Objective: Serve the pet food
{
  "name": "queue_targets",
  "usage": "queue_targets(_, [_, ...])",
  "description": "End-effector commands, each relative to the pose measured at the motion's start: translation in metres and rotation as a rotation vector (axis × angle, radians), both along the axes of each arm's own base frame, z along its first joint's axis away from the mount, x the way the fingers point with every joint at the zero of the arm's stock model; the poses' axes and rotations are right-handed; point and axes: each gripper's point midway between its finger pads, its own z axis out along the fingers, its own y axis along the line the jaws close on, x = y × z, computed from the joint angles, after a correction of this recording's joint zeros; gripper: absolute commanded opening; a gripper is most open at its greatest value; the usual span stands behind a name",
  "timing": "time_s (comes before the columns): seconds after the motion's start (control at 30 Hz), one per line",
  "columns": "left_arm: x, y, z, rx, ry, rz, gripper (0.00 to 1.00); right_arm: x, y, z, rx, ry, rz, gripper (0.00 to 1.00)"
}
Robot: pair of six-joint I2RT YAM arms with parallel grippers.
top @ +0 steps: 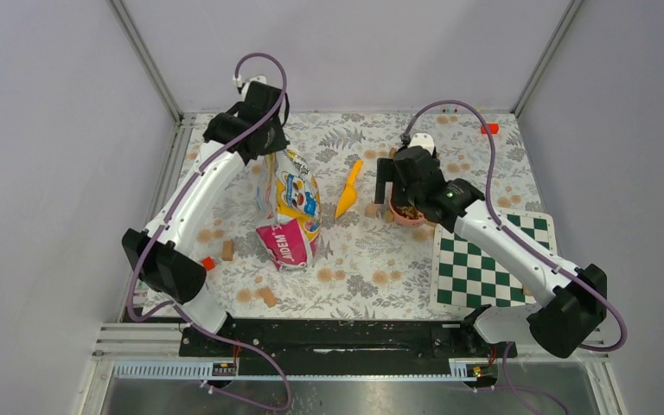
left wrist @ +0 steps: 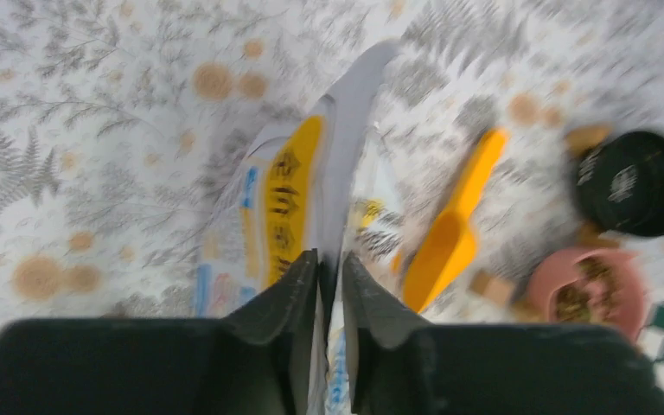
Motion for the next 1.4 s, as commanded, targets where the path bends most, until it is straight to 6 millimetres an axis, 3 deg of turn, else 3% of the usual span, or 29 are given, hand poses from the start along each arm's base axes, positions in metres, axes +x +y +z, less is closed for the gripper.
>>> queue_targets(0.0, [0.036,-0.003,0.142,-0.240,-0.456,0.024,0.40,0.013,-0.007,0.051,-0.004,-0.121,-0.027,0.97])
queue_targets(0.1, [0.031,0.004,0.152,-0.256,-0.485,-0.024,0.68,0.014,0.009,0.069,0.041,-0.131,0.055,0.97])
queue_targets(0.17, [0.024,0.015,0.158,-0.246,-0.506,-0.039,0.76,0.015,0.022,0.081,0.087,-0.139,0.103,0.95])
queue_targets(0.23, [0.013,0.024,0.159,-0.234,-0.516,-0.066,0.78,0.016,0.042,0.092,0.147,-0.143,0.176,0.86])
queue_targets(0.33, [-0.009,0.033,0.155,-0.238,-0.516,-0.120,0.77,0.015,0.079,0.110,0.276,-0.135,0.290,0.73])
queue_targets(0.6, [-0.066,0.026,0.108,-0.347,-0.409,-0.275,0.48,-0.003,0.195,0.147,0.656,0.005,0.534,0.43])
queue_targets(0.73, [-0.083,0.021,0.089,-0.386,-0.362,-0.309,0.45,-0.010,0.231,0.142,0.738,0.113,0.522,0.55])
queue_targets(0.83, [-0.088,0.022,0.081,-0.418,-0.340,-0.309,0.45,-0.008,0.246,0.140,0.818,0.162,0.480,0.62])
queue_targets(1.0, [-0.089,0.018,0.087,-0.460,-0.357,-0.325,0.45,-0.008,0.266,0.138,0.889,0.197,0.474,0.61])
queue_targets(1.1, [-0.089,0.017,0.087,-0.464,-0.357,-0.330,0.43,-0.008,0.270,0.132,0.886,0.210,0.458,0.50])
queue_targets(1.2, [-0.088,0.018,0.086,-0.464,-0.353,-0.328,0.40,-0.005,0.268,0.124,0.866,0.211,0.427,0.31])
queue_targets(1.37, [-0.087,0.017,0.079,-0.466,-0.336,-0.329,0.38,0.001,0.270,0.115,0.838,0.195,0.421,0.29])
